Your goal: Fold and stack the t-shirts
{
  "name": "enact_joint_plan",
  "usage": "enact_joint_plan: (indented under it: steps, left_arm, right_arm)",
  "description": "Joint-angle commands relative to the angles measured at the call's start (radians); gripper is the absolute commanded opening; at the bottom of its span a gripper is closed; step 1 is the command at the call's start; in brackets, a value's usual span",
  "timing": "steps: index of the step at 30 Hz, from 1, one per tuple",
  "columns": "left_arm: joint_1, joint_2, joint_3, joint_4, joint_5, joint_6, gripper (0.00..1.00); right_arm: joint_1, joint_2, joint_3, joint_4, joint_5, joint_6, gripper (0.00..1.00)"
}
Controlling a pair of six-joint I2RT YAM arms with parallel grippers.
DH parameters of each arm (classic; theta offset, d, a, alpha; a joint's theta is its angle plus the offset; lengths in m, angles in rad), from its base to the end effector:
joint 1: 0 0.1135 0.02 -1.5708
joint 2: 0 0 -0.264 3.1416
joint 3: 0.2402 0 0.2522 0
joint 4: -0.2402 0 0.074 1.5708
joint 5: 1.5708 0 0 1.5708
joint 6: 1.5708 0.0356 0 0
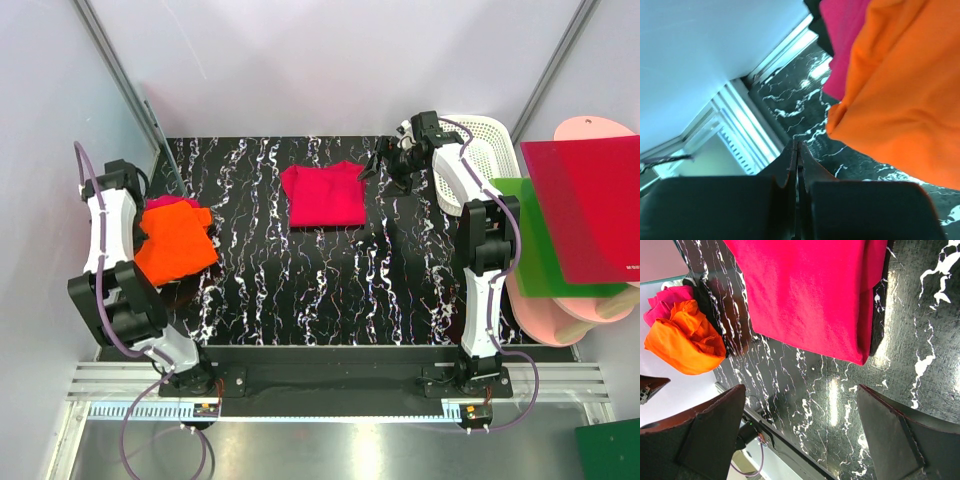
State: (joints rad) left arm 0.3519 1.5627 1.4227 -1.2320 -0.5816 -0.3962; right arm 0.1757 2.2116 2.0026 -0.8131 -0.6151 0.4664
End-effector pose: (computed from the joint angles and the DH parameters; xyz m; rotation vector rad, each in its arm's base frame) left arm 0.2648 0.1181 0.3010 -1.1071 2.5904 0.8363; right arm 0.4726 0.1048 0.2450 0.1484 2.6376 1.0267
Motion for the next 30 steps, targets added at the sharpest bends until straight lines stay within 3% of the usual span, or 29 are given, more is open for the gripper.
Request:
enact_joint_plan:
  steps: [1, 5, 9, 10, 11, 12, 13, 14, 16, 24, 30]
  left_arm:
    - [-0.001, 0.003, 0.102, -0.012, -0.037, -0.029, 0.00]
    - [-0.004, 0.013, 0.157, -0.012, 0.018, -0.001, 0.00]
    - [-0.008, -0.033, 0.111, 0.005, 0.133, 0.036, 0.00]
    - [-0.008, -0.049, 0.095, 0.017, 0.156, 0.036, 0.19]
    - [-0.008, -0.062, 0.052, 0.025, 0.193, 0.033, 0.30]
    - [-0.008, -0.094, 0.027, 0.037, 0.204, 0.033, 0.49]
    - [-0.008, -0.108, -0.020, 0.048, 0.204, 0.025, 0.74]
    - [-0.008, -0.124, -0.042, 0.057, 0.203, 0.022, 0.84]
    - [-0.005, -0.124, -0.083, 0.058, 0.194, 0.002, 0.96]
    - [-0.007, -0.063, -0.116, 0.137, 0.166, -0.021, 0.99]
    - [0.007, 0.080, 0.008, 0.186, 0.118, -0.023, 0.99]
  right_arm:
    - [-0.005, -0.064, -0.013, -0.003, -0.029, -0.014, 1.00]
    - [-0.004, -0.066, -0.019, -0.001, -0.029, -0.015, 1.00]
    - [-0.005, -0.070, -0.021, 0.002, -0.031, -0.014, 1.00]
    - [-0.004, -0.070, -0.021, 0.000, -0.031, -0.014, 1.00]
    - [-0.002, -0.069, -0.021, 0.002, -0.031, -0.015, 1.00]
    - [-0.002, -0.070, -0.022, 0.002, -0.031, -0.014, 1.00]
    - [-0.004, -0.069, -0.024, 0.002, -0.031, -0.015, 1.00]
    - [-0.002, -0.067, -0.024, 0.003, -0.032, -0.015, 1.00]
    - [-0.002, -0.063, -0.022, 0.005, -0.035, -0.012, 1.00]
    - [-0.002, -0.053, -0.010, 0.006, -0.055, 0.001, 1.00]
    - [-0.004, -0.059, -0.021, 0.008, -0.057, 0.000, 1.00]
